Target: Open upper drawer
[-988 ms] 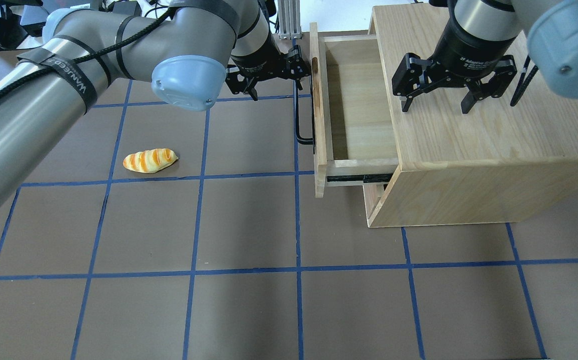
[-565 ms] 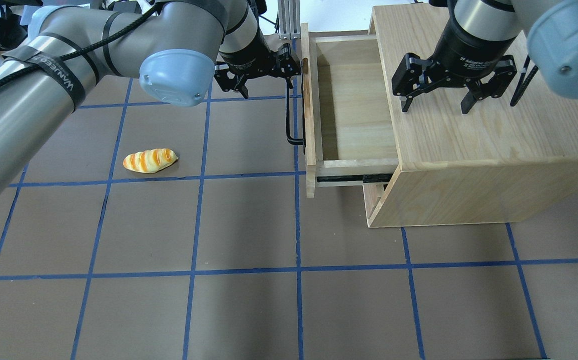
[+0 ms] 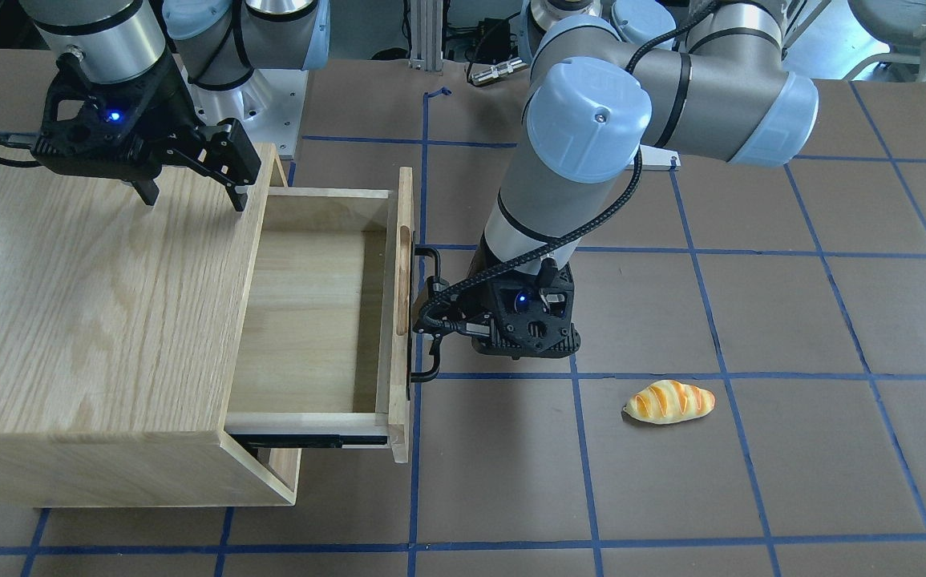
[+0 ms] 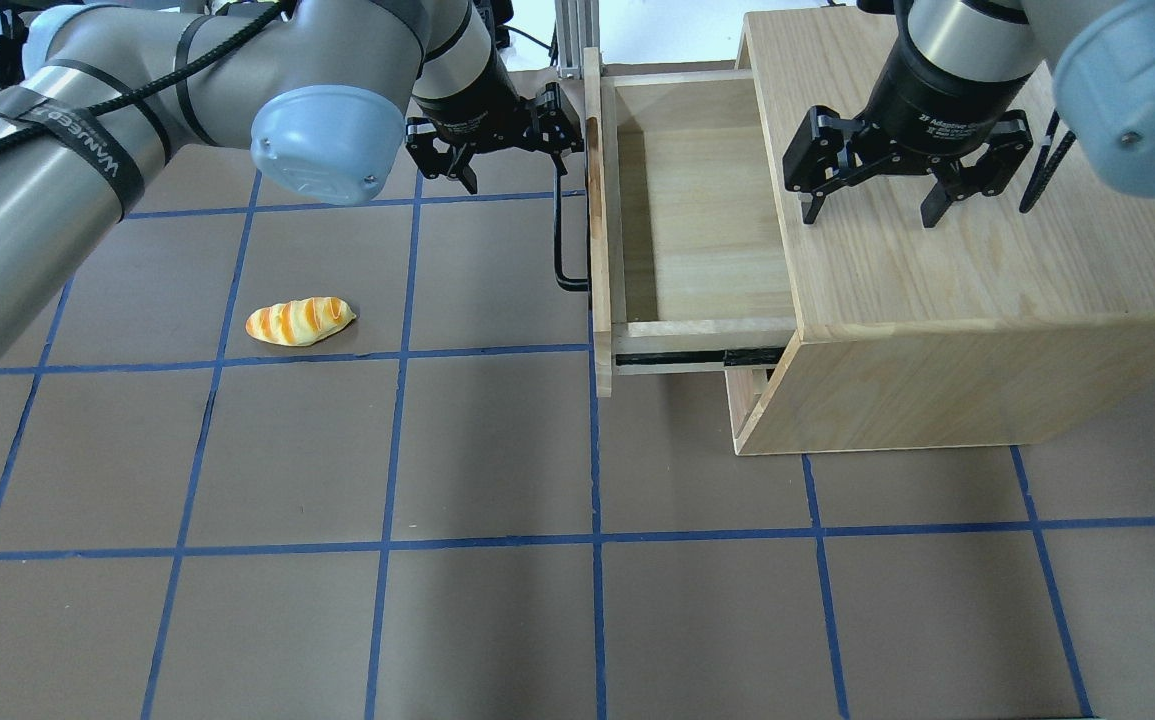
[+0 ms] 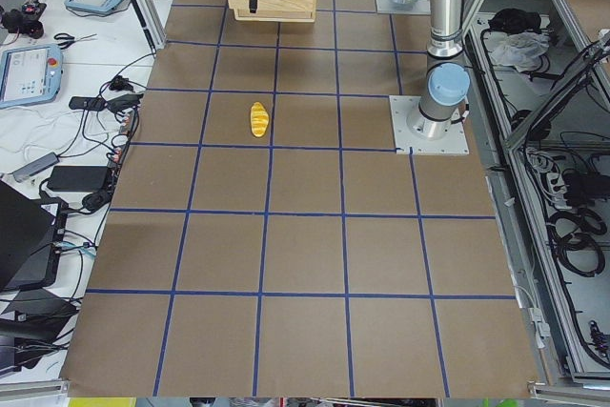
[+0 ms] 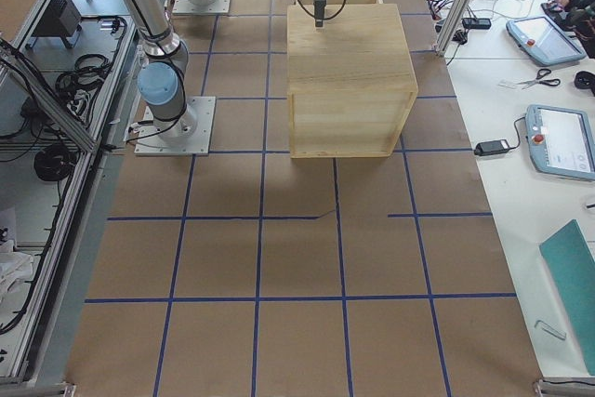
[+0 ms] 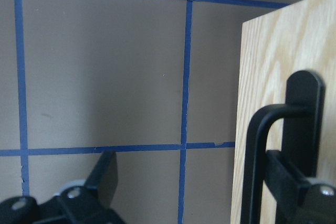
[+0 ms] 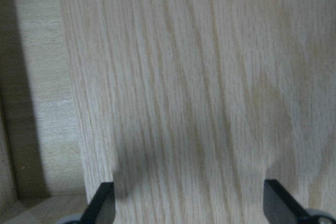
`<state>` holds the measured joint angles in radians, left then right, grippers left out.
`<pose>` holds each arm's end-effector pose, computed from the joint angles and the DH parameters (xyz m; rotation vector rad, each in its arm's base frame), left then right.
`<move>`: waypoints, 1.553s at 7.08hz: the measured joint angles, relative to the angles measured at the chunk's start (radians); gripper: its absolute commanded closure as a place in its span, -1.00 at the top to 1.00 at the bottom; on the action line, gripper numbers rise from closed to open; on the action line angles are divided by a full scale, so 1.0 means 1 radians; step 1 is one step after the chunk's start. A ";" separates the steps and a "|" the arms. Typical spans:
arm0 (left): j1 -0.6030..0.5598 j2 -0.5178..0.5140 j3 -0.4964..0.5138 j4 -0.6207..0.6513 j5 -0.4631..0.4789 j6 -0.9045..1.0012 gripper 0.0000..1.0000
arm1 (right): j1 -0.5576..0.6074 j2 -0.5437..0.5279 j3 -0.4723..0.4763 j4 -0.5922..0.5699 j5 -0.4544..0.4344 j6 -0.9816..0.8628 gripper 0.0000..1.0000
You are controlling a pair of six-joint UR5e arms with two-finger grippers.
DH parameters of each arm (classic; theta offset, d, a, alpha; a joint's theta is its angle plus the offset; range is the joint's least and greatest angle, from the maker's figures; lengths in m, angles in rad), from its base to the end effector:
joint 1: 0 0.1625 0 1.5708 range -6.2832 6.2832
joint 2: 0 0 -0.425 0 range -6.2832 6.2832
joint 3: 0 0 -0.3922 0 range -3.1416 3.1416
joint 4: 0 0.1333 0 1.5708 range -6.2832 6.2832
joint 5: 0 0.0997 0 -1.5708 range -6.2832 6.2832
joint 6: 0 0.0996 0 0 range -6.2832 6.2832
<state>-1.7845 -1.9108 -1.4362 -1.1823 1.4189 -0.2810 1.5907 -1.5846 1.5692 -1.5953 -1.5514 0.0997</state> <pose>-0.2811 -0.5956 0.4045 0.0785 -2.9418 0.2071 0.1450 -0.4871 0.4980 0.1238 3.1168 -0.0603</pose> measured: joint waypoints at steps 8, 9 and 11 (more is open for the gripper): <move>0.111 0.141 0.112 -0.316 0.092 0.153 1.00 | -0.001 0.000 0.000 0.000 -0.001 0.000 1.00; 0.151 0.177 0.106 -0.373 0.123 0.187 1.00 | 0.000 0.000 0.000 0.000 -0.001 0.000 1.00; 0.193 0.233 0.071 -0.429 0.169 0.208 1.00 | 0.000 0.000 0.000 0.000 -0.001 0.000 1.00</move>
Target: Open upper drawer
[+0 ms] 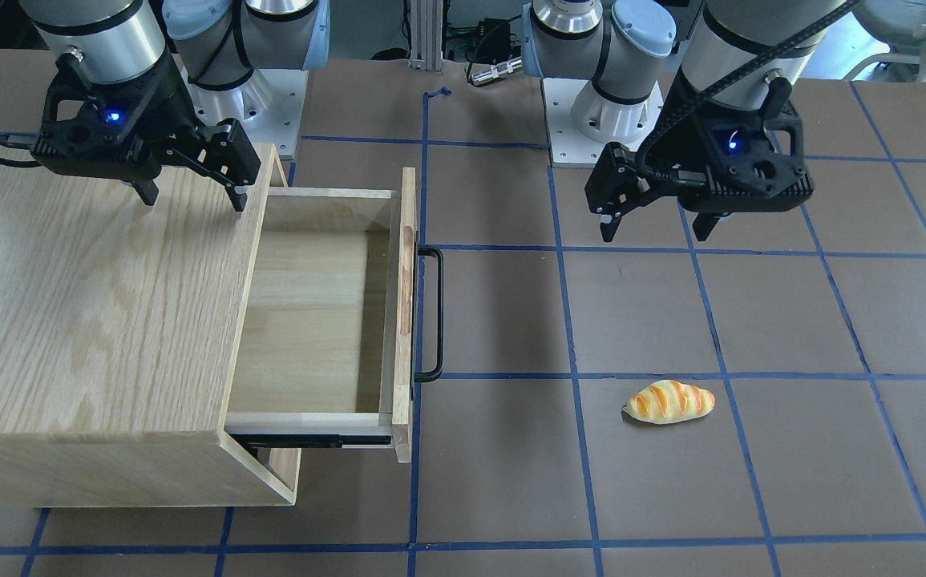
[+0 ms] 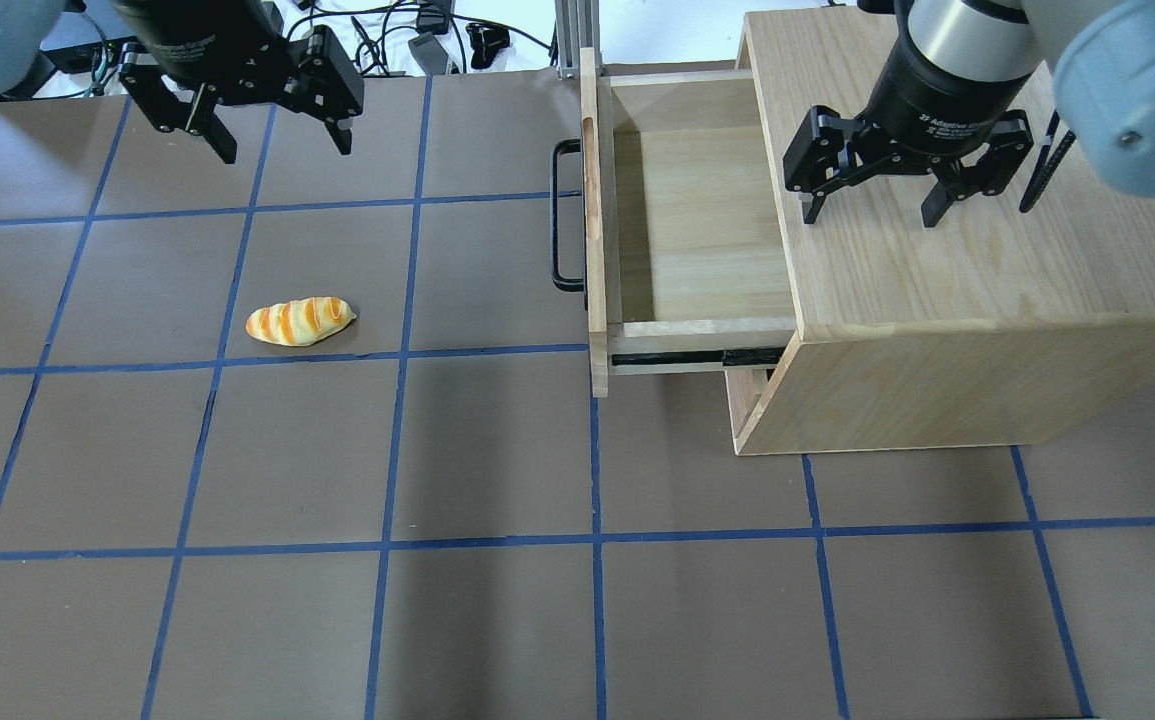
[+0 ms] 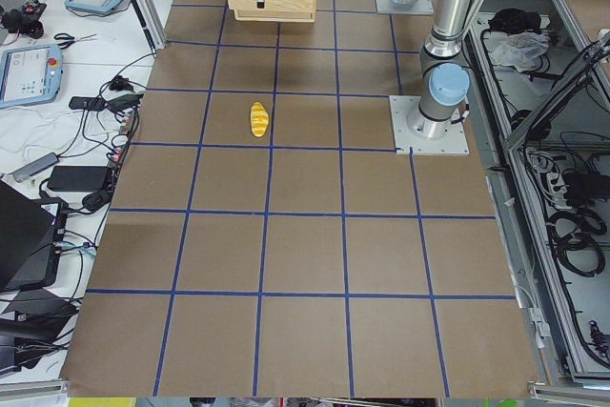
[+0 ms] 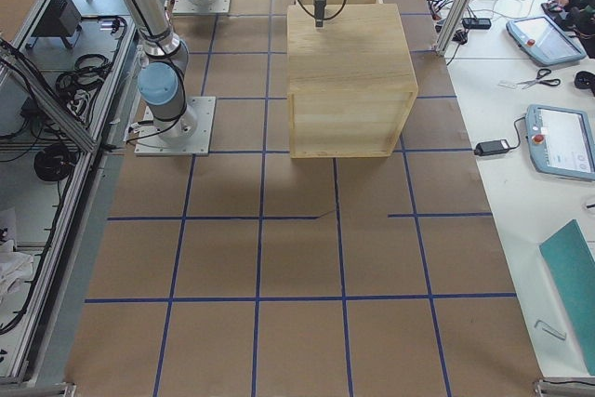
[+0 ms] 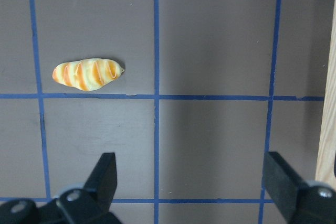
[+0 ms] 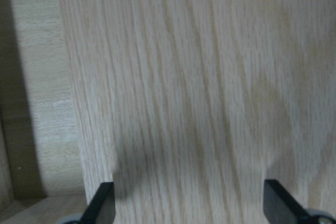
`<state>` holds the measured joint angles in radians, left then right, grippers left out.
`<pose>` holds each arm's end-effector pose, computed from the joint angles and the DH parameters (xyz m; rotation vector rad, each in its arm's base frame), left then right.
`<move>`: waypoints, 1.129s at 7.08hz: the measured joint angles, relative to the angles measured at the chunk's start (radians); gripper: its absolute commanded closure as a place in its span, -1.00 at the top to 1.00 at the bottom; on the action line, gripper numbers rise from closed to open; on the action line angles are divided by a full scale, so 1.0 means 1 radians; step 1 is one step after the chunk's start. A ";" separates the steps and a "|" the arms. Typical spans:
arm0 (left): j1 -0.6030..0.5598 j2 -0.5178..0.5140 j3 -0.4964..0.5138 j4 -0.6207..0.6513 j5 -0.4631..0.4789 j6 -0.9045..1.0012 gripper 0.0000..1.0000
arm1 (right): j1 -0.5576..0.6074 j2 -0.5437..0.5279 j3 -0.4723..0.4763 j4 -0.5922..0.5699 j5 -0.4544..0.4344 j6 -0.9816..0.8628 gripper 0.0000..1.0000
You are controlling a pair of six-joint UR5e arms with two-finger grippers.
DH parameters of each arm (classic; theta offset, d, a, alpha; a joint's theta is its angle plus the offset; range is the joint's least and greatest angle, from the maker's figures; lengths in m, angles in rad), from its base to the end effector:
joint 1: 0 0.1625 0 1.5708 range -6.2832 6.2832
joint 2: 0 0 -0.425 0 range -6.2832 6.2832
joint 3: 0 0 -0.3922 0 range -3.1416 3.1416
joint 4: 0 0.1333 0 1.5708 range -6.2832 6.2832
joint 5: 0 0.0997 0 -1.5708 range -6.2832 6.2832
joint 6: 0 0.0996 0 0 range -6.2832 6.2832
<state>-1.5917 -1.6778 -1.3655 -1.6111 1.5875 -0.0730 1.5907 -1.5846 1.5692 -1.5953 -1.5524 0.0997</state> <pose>-0.1429 -0.5381 0.5299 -0.0822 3.1252 -0.0918 0.1449 -0.4871 0.4980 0.1239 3.1178 -0.0604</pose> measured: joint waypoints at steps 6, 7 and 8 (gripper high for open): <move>0.056 0.061 -0.093 -0.012 0.045 0.168 1.00 | 0.000 0.000 0.000 0.000 0.001 0.000 1.00; 0.058 0.067 -0.094 -0.022 0.045 0.169 1.00 | 0.000 0.000 0.000 0.000 0.000 0.000 1.00; 0.060 0.075 -0.094 -0.039 0.045 0.170 1.00 | 0.000 0.000 0.000 0.000 0.000 0.000 1.00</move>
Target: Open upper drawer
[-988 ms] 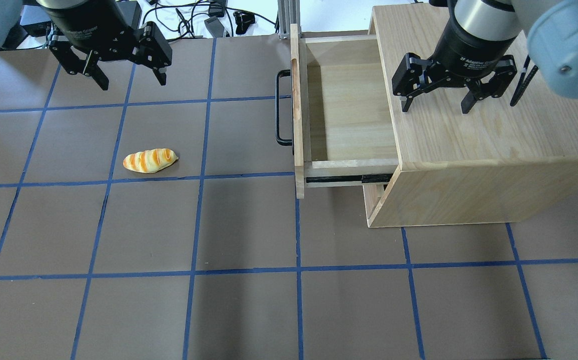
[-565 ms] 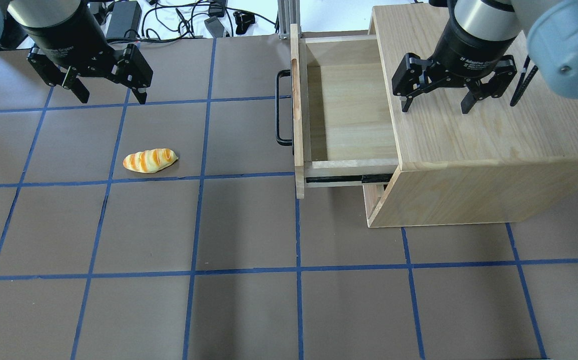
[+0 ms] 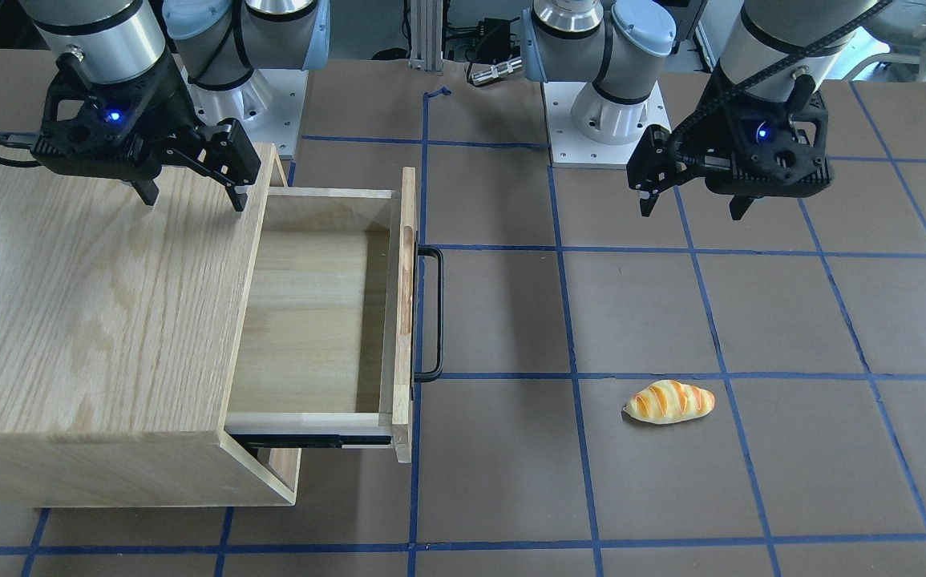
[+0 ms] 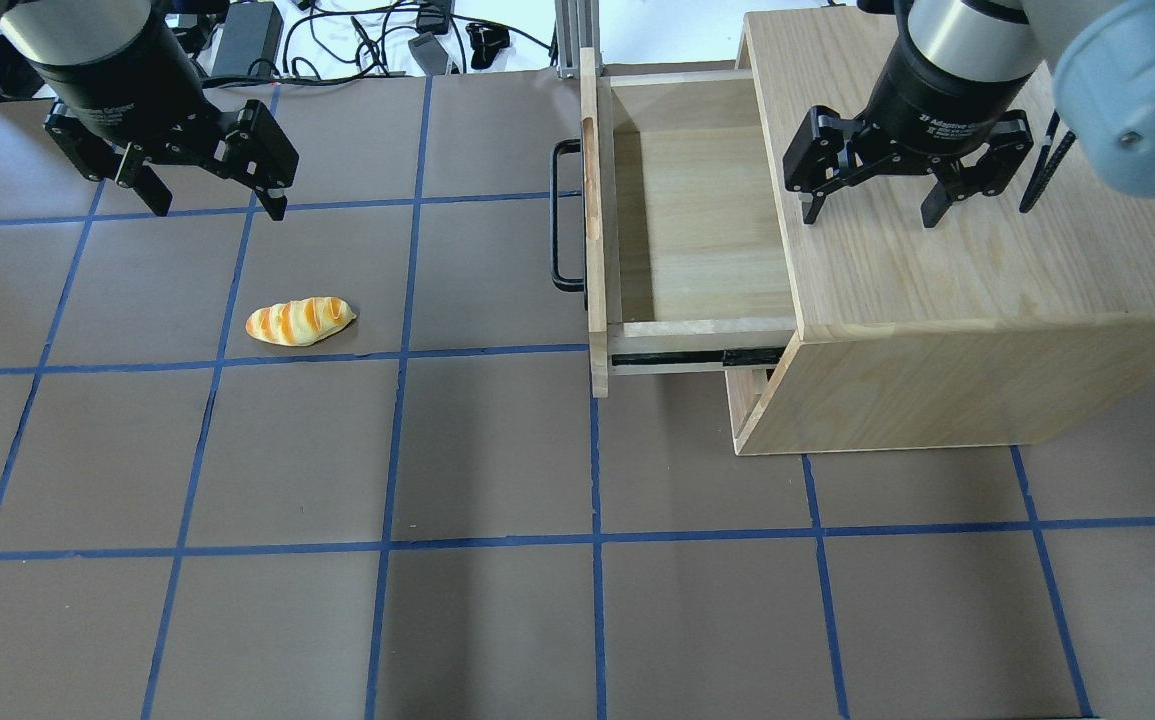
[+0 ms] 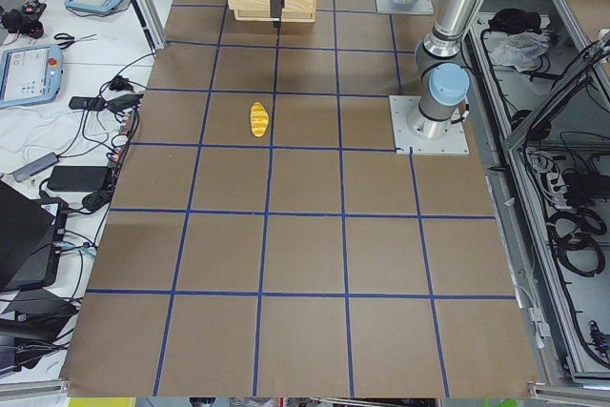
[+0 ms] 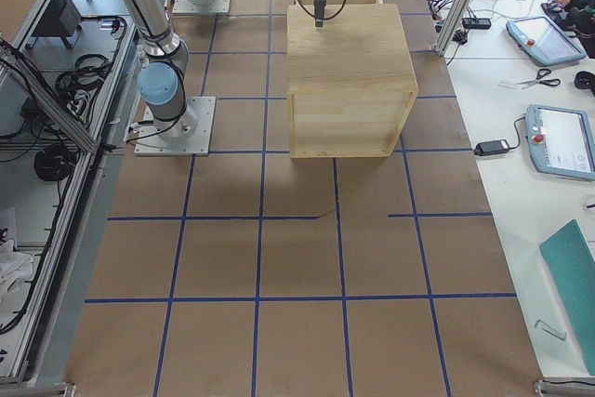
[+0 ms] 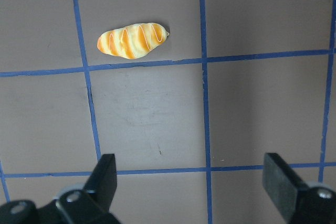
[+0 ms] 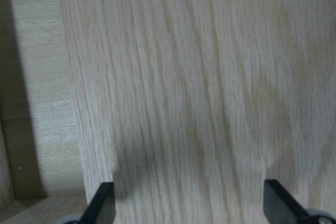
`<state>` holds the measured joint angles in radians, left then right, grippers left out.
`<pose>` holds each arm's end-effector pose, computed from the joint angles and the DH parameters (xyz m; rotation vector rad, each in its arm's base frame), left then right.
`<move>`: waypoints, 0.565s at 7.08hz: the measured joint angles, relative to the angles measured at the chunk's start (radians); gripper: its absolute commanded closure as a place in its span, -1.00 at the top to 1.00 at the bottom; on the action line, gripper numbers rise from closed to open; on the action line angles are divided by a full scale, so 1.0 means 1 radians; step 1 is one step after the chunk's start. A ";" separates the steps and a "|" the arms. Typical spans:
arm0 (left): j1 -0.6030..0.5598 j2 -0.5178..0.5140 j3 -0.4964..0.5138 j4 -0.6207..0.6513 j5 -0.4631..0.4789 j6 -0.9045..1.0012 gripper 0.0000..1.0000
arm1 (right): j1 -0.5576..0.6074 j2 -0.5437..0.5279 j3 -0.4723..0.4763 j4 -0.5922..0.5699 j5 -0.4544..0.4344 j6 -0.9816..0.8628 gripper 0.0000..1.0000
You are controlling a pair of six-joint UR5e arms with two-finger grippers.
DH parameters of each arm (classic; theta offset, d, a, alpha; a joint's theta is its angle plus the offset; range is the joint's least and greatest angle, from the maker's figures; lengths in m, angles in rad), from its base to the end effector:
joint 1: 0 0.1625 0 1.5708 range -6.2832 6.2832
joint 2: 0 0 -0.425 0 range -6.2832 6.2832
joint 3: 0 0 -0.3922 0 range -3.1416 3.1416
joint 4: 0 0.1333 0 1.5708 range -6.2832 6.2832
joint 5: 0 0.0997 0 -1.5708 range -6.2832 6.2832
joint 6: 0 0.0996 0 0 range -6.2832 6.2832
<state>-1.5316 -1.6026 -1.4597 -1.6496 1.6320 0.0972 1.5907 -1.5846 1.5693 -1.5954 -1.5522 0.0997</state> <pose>-0.1074 -0.5088 0.5190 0.0893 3.0792 0.0057 0.1449 -0.4871 0.4979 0.1239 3.1176 -0.0604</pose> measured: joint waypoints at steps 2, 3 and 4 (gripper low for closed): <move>0.000 0.012 -0.003 -0.015 -0.007 0.001 1.00 | 0.000 0.000 0.000 0.000 0.000 0.000 1.00; -0.003 0.013 -0.004 -0.015 -0.017 0.000 1.00 | 0.000 0.000 0.000 0.000 0.000 0.000 1.00; -0.004 0.014 -0.007 -0.014 -0.026 -0.001 1.00 | 0.000 0.000 0.000 0.000 0.000 0.000 1.00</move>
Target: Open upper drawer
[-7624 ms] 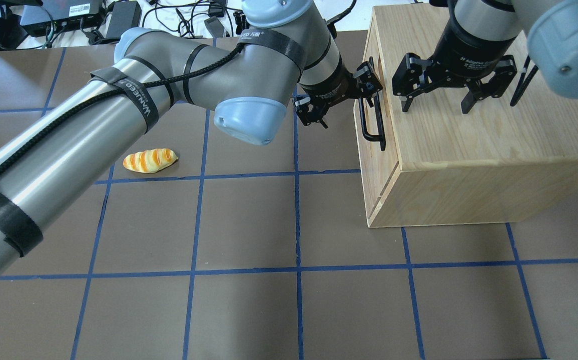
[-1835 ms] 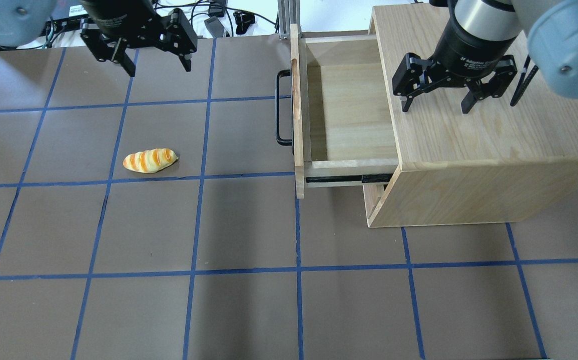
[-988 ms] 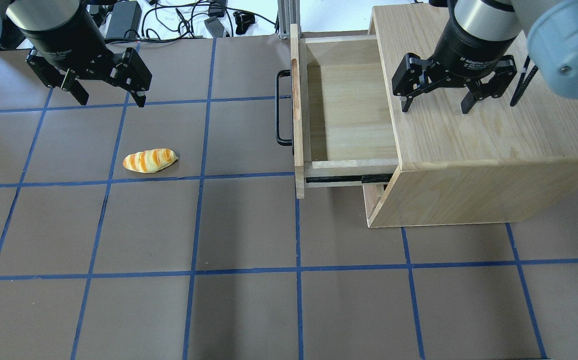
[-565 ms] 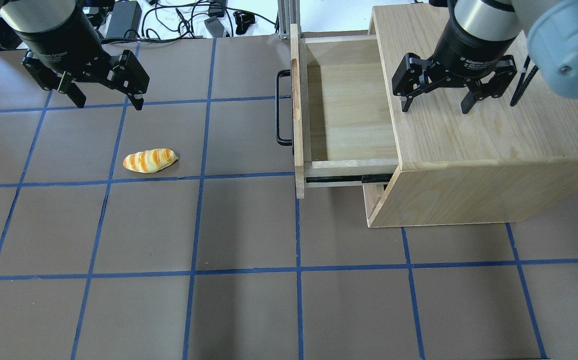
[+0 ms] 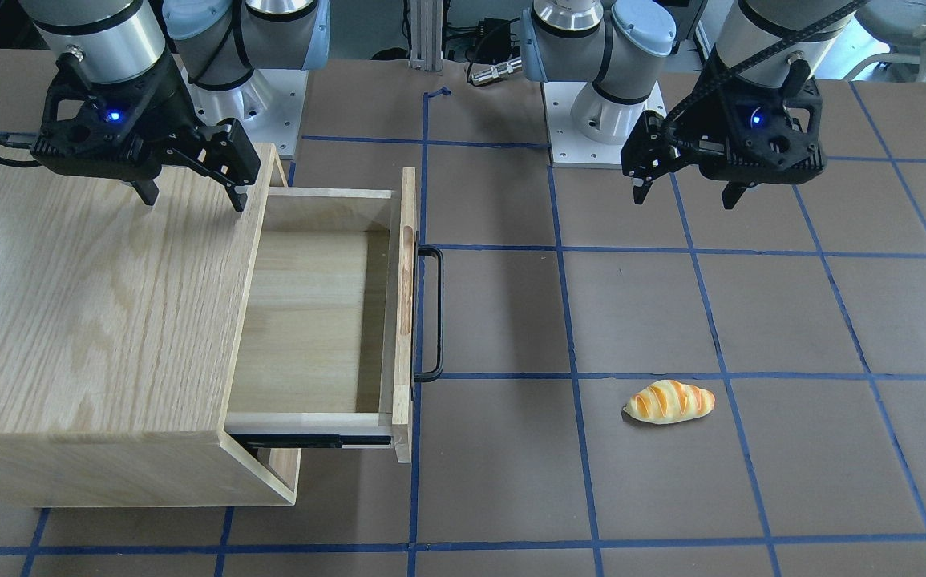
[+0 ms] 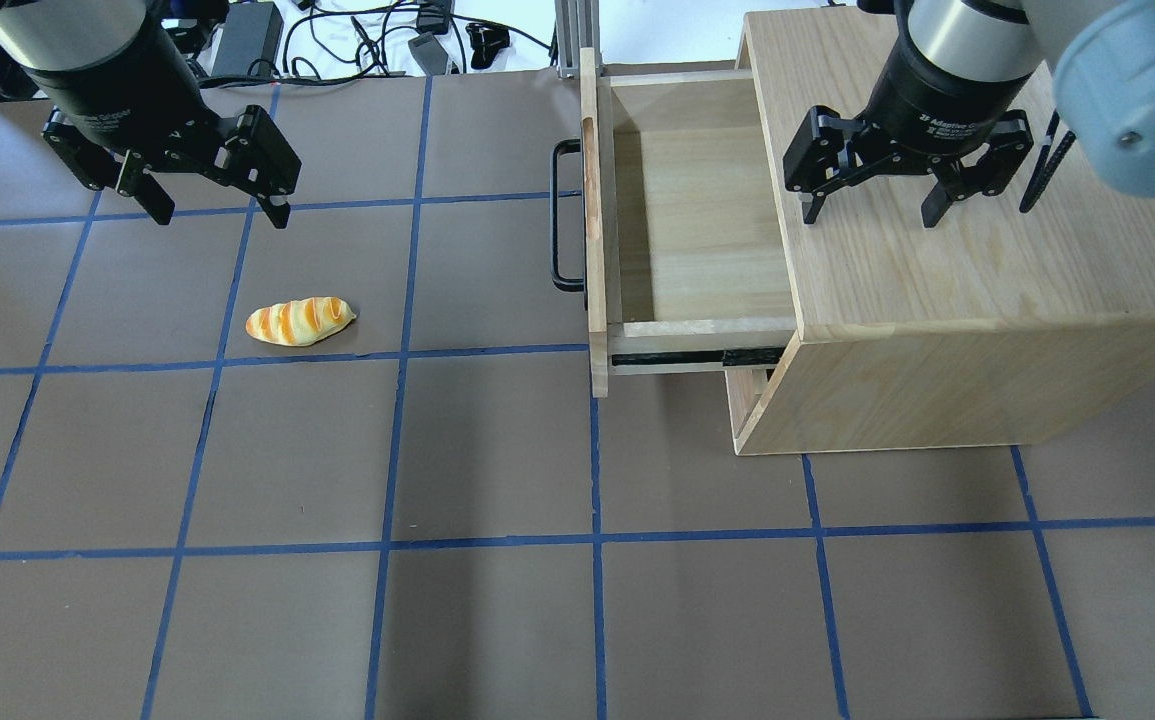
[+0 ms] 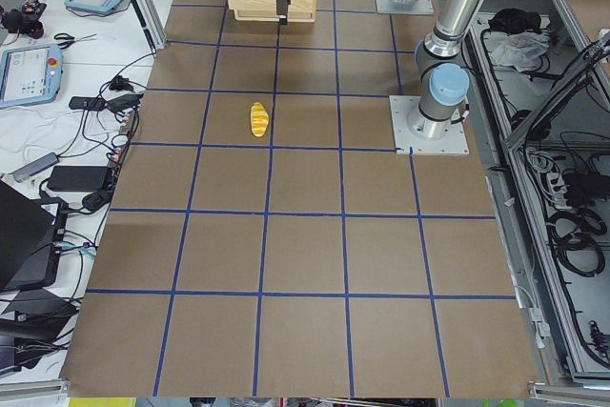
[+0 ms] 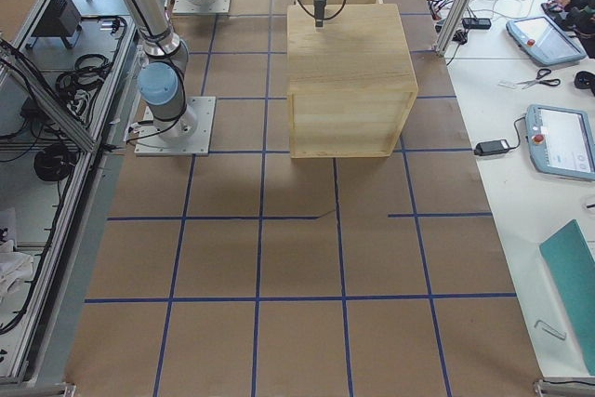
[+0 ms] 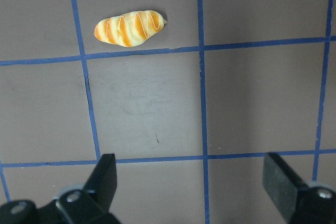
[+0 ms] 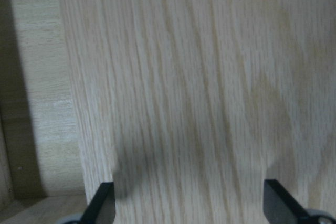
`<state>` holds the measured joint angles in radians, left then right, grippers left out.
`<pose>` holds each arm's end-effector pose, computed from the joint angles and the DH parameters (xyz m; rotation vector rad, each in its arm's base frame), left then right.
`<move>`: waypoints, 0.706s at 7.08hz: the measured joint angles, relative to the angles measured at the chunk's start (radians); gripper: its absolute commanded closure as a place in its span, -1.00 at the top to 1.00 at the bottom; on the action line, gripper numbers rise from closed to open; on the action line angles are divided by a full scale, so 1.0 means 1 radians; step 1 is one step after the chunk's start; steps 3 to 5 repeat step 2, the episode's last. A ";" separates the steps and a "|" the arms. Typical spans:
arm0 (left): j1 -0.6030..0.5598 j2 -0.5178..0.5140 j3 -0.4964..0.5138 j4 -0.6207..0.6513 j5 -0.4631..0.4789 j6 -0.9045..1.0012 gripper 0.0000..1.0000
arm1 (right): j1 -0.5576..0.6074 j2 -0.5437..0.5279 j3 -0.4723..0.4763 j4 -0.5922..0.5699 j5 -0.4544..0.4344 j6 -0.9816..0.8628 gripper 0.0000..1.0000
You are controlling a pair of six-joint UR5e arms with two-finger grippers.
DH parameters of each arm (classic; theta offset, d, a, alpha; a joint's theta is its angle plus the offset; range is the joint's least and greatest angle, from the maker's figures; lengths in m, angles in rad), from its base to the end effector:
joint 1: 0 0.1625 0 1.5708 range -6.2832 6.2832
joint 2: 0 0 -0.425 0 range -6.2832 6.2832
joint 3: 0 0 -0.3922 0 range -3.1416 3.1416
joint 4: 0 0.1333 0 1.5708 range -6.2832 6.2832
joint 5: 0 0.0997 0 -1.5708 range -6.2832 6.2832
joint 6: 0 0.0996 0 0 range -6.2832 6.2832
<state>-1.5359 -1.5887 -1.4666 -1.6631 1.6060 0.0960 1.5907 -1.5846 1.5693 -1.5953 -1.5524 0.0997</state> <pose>-0.1124 -0.5017 0.5211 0.0951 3.1054 0.0129 0.1449 -0.4871 0.4979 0.1239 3.1178 -0.0603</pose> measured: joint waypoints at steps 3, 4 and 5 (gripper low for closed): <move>-0.001 0.001 -0.006 0.003 -0.012 -0.001 1.00 | 0.000 0.000 0.000 0.000 0.001 0.000 1.00; -0.001 0.001 -0.006 0.003 -0.012 -0.001 1.00 | 0.000 0.000 0.000 0.000 0.001 0.000 1.00; -0.001 0.001 -0.006 0.003 -0.012 -0.001 1.00 | 0.000 0.000 0.000 0.000 0.001 0.000 1.00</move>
